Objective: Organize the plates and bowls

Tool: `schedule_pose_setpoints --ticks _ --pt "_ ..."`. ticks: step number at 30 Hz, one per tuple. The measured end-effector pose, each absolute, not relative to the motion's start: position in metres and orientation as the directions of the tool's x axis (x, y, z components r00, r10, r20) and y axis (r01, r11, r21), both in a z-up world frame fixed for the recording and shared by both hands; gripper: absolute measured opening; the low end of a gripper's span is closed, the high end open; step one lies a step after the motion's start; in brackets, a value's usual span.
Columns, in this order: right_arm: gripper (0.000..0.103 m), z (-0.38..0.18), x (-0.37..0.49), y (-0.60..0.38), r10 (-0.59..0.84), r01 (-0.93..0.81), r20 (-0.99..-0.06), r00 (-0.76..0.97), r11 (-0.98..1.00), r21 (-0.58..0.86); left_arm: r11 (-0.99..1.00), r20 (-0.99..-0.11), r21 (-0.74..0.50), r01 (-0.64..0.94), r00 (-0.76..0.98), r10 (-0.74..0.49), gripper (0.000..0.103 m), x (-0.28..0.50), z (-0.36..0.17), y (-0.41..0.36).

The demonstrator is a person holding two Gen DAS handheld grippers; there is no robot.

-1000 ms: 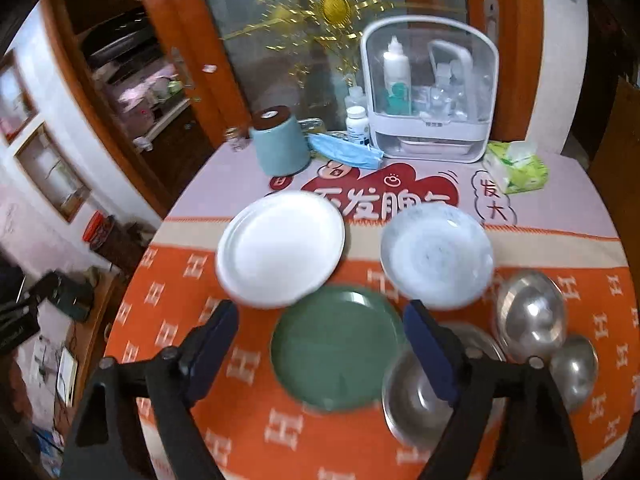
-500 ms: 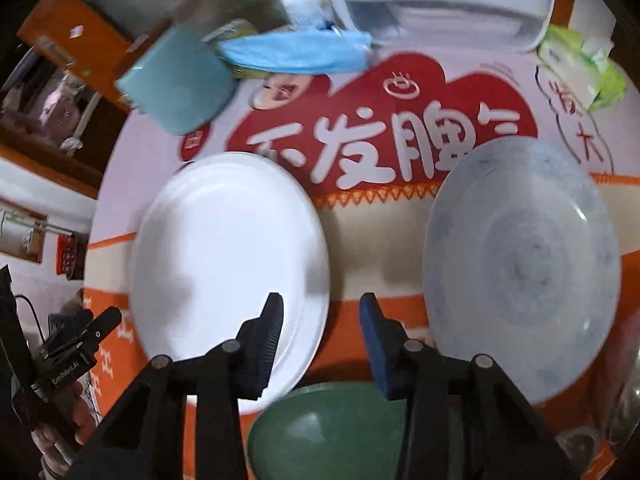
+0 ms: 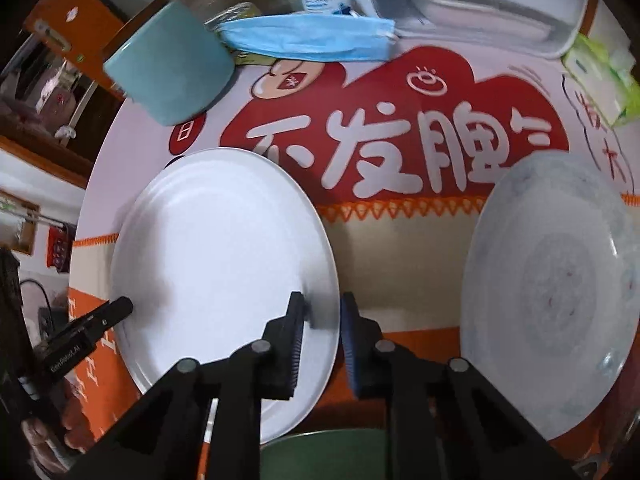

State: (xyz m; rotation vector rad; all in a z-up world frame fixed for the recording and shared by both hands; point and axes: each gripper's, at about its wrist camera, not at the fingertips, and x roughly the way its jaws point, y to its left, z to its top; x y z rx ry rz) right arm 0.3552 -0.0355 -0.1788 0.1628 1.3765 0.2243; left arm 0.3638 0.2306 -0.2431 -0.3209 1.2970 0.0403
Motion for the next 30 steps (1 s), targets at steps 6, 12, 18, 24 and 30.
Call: schedule_pose_setpoints --ticks 6,12,18,24,30 --pt "0.018 -0.164 0.344 -0.03 0.28 -0.082 -0.941 0.189 0.96 0.269 0.963 -0.939 -0.164 -0.214 0.333 -0.086 0.02 0.345 -0.209 0.236" --pt "0.017 -0.137 0.32 -0.023 0.383 -0.095 -0.904 0.19 0.924 0.371 0.963 -0.917 -0.131 -0.236 0.399 -0.027 0.019 0.305 -0.153 0.254" --pt "0.018 -0.112 0.256 -0.009 0.421 -0.171 -0.892 0.165 0.903 0.394 0.974 -0.909 -0.074 -0.214 0.416 0.022 0.019 0.23 -0.12 0.254" --pt "0.018 -0.111 0.164 -0.023 0.416 -0.244 -0.902 0.113 0.892 0.381 0.981 -0.931 -0.049 -0.188 0.364 0.023 0.021 0.128 -0.129 0.232" --pt "0.019 -0.126 0.078 -0.037 0.363 -0.339 -0.929 0.072 0.885 0.319 0.974 -0.96 -0.061 -0.22 0.281 0.003 0.021 0.039 -0.162 0.206"
